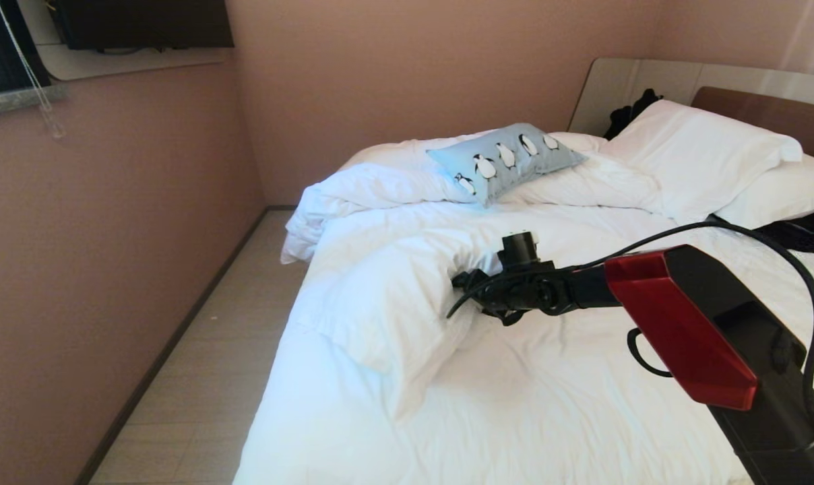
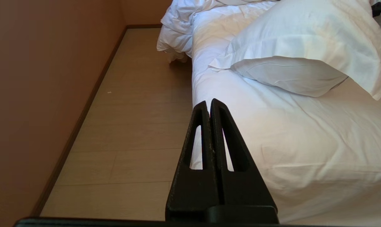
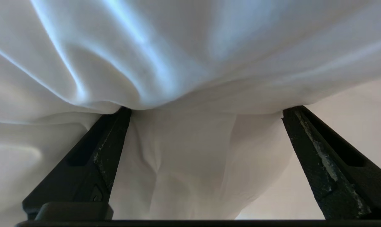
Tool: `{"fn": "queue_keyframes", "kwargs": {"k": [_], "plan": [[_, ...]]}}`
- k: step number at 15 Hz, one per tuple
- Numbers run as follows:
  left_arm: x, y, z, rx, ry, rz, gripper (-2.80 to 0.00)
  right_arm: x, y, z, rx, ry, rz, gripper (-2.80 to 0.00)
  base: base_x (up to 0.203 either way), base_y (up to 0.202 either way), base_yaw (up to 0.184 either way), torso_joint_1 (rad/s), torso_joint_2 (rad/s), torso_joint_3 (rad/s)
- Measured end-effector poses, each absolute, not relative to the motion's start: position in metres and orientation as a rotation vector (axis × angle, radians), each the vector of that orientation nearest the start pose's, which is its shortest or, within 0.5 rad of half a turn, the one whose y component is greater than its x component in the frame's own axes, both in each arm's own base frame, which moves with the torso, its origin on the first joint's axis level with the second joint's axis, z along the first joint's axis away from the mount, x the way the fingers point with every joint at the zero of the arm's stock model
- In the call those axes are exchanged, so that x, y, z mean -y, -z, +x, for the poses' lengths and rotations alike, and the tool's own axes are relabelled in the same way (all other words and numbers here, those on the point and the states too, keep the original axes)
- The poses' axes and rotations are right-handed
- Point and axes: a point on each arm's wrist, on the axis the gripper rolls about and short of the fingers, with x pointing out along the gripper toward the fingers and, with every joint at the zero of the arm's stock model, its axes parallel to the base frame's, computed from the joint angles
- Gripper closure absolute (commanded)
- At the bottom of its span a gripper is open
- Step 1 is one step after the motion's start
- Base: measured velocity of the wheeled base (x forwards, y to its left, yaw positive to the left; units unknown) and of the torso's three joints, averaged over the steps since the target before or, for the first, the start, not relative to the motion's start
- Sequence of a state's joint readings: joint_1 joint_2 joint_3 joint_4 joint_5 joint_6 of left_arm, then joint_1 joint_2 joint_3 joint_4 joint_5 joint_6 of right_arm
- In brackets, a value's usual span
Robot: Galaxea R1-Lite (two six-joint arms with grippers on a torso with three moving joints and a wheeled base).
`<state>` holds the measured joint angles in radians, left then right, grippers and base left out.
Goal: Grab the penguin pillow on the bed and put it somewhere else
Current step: Pick up the pillow
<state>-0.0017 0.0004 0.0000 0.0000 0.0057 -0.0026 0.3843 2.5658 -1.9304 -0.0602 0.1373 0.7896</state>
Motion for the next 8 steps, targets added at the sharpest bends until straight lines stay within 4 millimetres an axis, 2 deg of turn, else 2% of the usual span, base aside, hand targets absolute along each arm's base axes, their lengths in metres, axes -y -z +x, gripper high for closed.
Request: {"fn": "queue_keyframes", "kwargs": {"k": [6, 7, 8], "plan": [[-0.0002, -0.0755, -0.0228, -0.001, -0.003, -0.003, 0.0, -0.2014, -0.0552, 0.4838, -0.751, -0.257, 0.654, -2.8, 0.0, 0.0, 0.0, 0.0, 0.0, 0.0], [-0.0002, -0.0754, -0.0228, -0.001, -0.003, -0.003, 0.0, -0.2026, -0.054, 0.4832, -0.756, -0.257, 0.653, 0.0, 0.0, 0.0, 0.0, 0.0, 0.0, 0.0], [-0.0002, -0.0755, -0.0228, 0.0, -0.004, -0.003, 0.0, -0.2039, -0.0532, 0.4823, -0.762, -0.257, 0.652, 0.0, 0.0, 0.0, 0.0, 0.0, 0.0, 0.0]]}}
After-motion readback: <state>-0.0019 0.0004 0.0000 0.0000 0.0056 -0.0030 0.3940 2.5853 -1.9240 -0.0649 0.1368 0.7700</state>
